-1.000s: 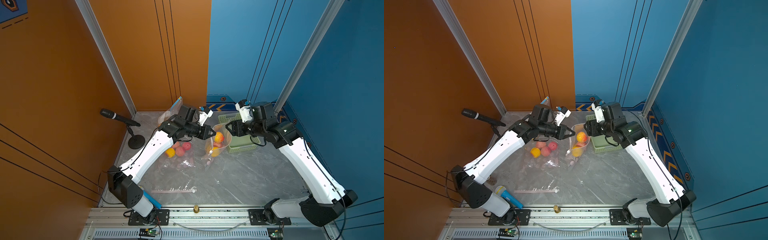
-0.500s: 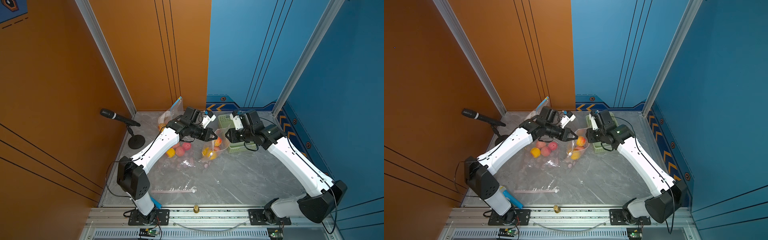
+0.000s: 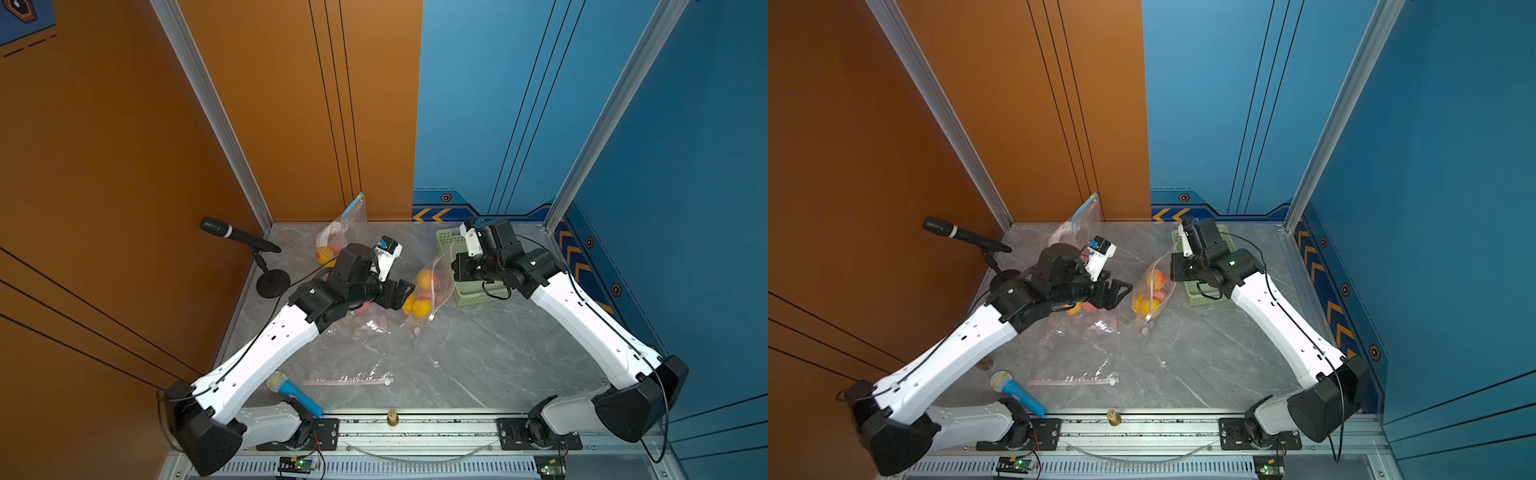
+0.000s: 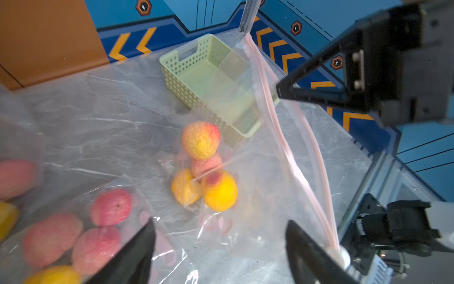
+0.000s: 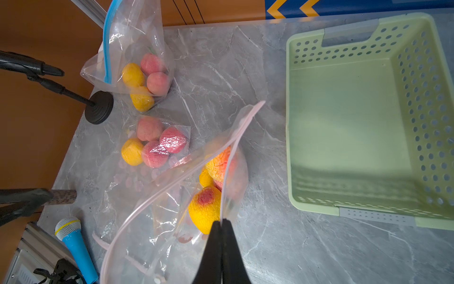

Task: Place the peach in a zip-top bag and seal the zipper
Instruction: Adjust the zipper food storage bag at the center of the board.

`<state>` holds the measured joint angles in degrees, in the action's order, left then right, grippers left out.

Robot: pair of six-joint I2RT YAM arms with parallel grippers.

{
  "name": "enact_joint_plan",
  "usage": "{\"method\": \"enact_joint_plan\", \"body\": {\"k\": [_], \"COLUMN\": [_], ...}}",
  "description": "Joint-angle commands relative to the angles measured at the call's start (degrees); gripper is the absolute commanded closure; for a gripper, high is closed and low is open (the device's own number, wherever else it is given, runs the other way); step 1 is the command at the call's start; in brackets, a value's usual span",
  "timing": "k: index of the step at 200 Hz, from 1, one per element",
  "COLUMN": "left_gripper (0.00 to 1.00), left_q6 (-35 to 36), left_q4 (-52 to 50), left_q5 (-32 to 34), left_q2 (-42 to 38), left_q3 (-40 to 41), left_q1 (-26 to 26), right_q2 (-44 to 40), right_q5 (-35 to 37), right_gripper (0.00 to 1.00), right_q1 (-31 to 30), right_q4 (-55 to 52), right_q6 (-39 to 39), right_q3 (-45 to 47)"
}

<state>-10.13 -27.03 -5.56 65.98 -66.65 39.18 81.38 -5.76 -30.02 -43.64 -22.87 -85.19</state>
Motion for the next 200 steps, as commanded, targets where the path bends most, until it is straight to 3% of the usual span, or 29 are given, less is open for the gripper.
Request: {"method": "enact_joint_plan", "body": {"k": [1, 13, 39, 66, 98, 120, 150, 170, 192, 200], "left_gripper": [0.02, 0.02, 0.00, 0.24, 0.27, 0.28, 0.36, 0.50, 0.84, 0.92], "left_q6": [1.3, 3.4, 10.3, 17.2, 21.9, 21.8, 21.4, 20.0, 18.4, 17.9], "left_q4": [6.7, 10.3, 23.3, 31.2, 34.3, 38.1, 39.4, 42.2, 43.2, 43.4], "left_q5": [9.7, 8.8, 17.4, 25.7, 31.1, 31.3, 31.4, 32.3, 32.4, 32.1], "left_q2": [-7.5, -11.2, -16.5, -14.3, -7.1, -4.1, 0.1, 2.1, 2.4, 1.6], "left_q3": [7.0, 12.5, 22.5, 26.1, 24.4, 24.7, 24.1, 24.5, 24.2, 24.5], "left_q1": [2.8, 6.0, 17.0, 24.8, 28.8, 28.8, 28.6, 27.9, 26.4, 25.7], "right_q2": [-1.1, -1.0, -0.8, -0.4, -0.3, -0.3, -0.7, -0.8, -1.0, -1.2], "right_q5": [1.5, 2.0, 2.5, 2.3, 2.6, 2.6, 2.9, 3.0, 3.5, 3.8], "right_gripper": [0.97, 0.97, 0.97, 0.97, 0.96, 0.97, 0.96, 0.96, 0.97, 0.98], "right_q1": [-0.3, -0.4, -0.5, -0.5, -0.7, -0.7, -0.8, -0.8, -0.8, -0.8], "right_q4": [1.6, 1.6, 1.5, 1.5, 1.5, 1.4, 1.3, 1.1, -0.3, -1.2], "right_q6": [-2.0, -2.3, -2.9, -3.3, -3.5, -3.6, -3.7, -3.7, -3.1, -2.8], "right_q3": [0.4, 0.4, 0.5, 0.3, 0.0, 0.3, 0.5, 0.4, -0.4, -0.6]}}
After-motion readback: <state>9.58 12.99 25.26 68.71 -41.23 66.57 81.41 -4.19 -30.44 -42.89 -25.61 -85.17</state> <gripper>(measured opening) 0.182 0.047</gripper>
